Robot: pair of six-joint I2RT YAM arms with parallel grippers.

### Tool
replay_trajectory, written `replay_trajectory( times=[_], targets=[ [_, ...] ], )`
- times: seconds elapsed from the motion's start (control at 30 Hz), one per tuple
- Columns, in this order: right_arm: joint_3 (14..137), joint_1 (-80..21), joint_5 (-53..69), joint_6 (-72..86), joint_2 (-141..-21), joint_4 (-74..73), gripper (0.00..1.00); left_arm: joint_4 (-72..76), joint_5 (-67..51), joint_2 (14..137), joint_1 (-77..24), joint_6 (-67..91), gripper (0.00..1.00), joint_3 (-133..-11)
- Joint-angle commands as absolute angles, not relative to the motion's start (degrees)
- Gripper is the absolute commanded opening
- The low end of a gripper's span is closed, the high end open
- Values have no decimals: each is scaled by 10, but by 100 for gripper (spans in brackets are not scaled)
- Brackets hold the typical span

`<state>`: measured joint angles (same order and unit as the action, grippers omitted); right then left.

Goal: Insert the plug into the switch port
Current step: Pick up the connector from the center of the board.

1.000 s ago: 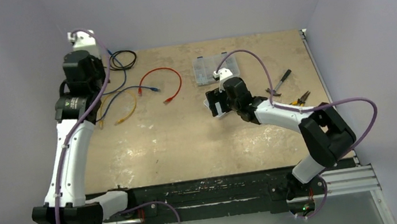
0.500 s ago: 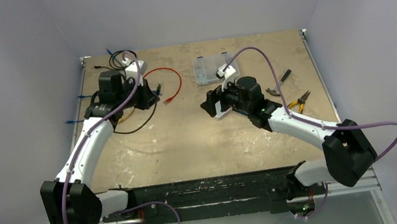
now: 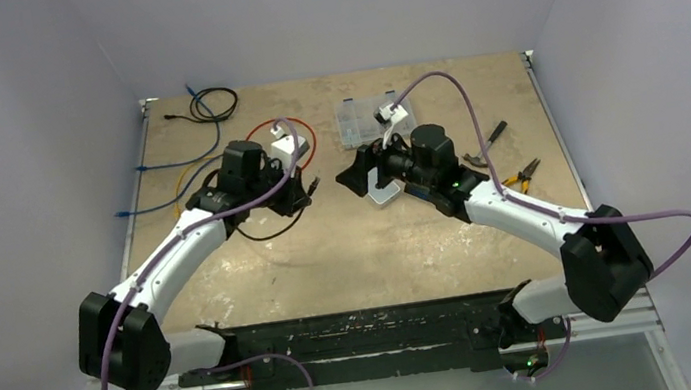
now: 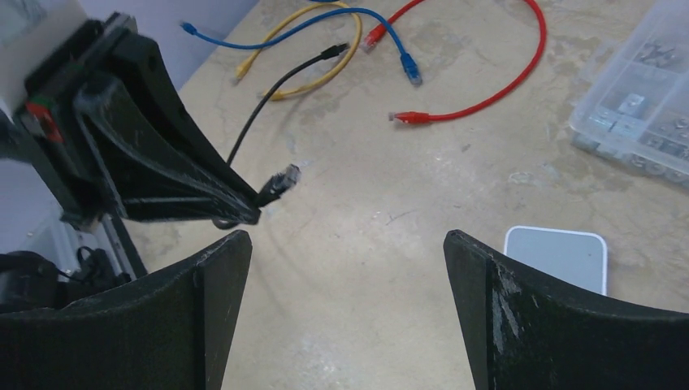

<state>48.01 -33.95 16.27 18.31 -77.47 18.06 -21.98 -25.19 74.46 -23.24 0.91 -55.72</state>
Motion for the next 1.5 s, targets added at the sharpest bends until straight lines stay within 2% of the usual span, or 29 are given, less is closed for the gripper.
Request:
replay_trajectory(
  times=[0.0, 0.23, 0.33, 0.47, 0.77, 0.9, 1.0, 1.17, 1.3, 1.47],
  targets=[
    [521, -342, 202, 251, -787, 178, 91, -213, -159, 709, -265, -32, 0, -550],
    [527, -361, 213, 279, -801, 188, 90, -207, -56, 674, -301, -39, 0, -534],
    [530, -369, 217, 285, -810, 195, 88, -209, -54, 667, -308, -44, 0, -529],
    [522, -377, 252, 245, -816, 227, 88, -214, -95, 668, -309, -48, 0, -530],
    [445, -377, 370, -18, -753, 292, 94, -223, -235, 670, -309, -71, 0, -530],
    [422, -377, 402, -82, -736, 297, 93, -233, -301, 670, -310, -86, 0, -534],
    [425, -377, 416, -108, -735, 280, 92, -235, -338, 668, -311, -94, 0, -531],
    [459, -377, 491, -124, -775, 244, 82, -243, -380, 672, -318, -104, 0, -534],
    [508, -377, 540, -138, -821, 183, 73, -247, -384, 672, -325, -108, 0, -534],
    [510, -377, 554, -143, -825, 178, 67, -249, -382, 675, -327, -109, 0, -534]
  ],
)
